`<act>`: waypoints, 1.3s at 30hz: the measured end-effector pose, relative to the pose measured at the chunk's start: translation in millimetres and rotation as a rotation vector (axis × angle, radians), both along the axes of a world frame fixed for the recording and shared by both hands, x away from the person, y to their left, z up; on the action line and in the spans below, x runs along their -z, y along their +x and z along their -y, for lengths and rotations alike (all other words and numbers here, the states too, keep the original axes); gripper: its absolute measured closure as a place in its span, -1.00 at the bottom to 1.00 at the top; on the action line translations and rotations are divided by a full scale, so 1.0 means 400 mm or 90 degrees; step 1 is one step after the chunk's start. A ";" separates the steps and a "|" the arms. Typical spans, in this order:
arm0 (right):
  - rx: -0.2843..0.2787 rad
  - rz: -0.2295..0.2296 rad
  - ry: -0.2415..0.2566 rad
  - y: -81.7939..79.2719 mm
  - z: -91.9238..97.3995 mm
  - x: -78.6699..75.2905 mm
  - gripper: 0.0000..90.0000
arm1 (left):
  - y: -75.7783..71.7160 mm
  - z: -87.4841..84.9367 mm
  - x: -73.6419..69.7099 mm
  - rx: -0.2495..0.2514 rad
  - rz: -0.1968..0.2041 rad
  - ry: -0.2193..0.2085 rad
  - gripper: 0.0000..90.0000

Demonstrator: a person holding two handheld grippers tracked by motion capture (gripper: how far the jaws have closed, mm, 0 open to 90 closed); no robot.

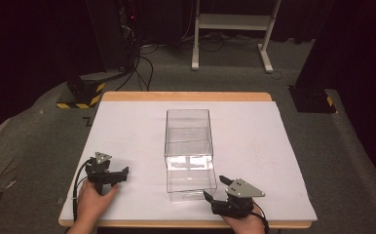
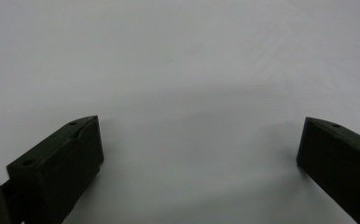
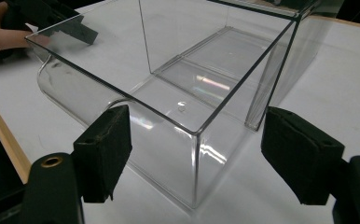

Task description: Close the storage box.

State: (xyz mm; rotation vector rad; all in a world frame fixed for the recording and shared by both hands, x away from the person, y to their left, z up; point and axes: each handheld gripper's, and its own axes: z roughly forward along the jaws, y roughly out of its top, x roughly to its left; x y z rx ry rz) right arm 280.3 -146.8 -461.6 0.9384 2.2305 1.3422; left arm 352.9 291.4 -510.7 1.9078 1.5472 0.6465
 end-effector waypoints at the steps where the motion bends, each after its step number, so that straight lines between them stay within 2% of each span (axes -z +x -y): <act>1: 0.001 0.000 -0.001 0.002 -0.002 0.000 -0.48 | 0.000 0.000 0.000 0.000 0.000 0.000 -0.99; 15: 0.016 -0.004 -0.007 0.023 -0.025 0.002 -0.62 | 0.000 0.000 0.000 0.000 0.000 0.000 -0.99; 28: 0.020 -0.009 -0.023 0.046 -0.030 0.004 -0.63 | 0.000 0.000 0.000 0.000 0.001 0.001 -0.99; 39: 0.039 -0.019 -0.029 0.080 -0.049 0.012 -0.62 | 0.000 0.000 0.000 0.000 0.000 0.000 -0.99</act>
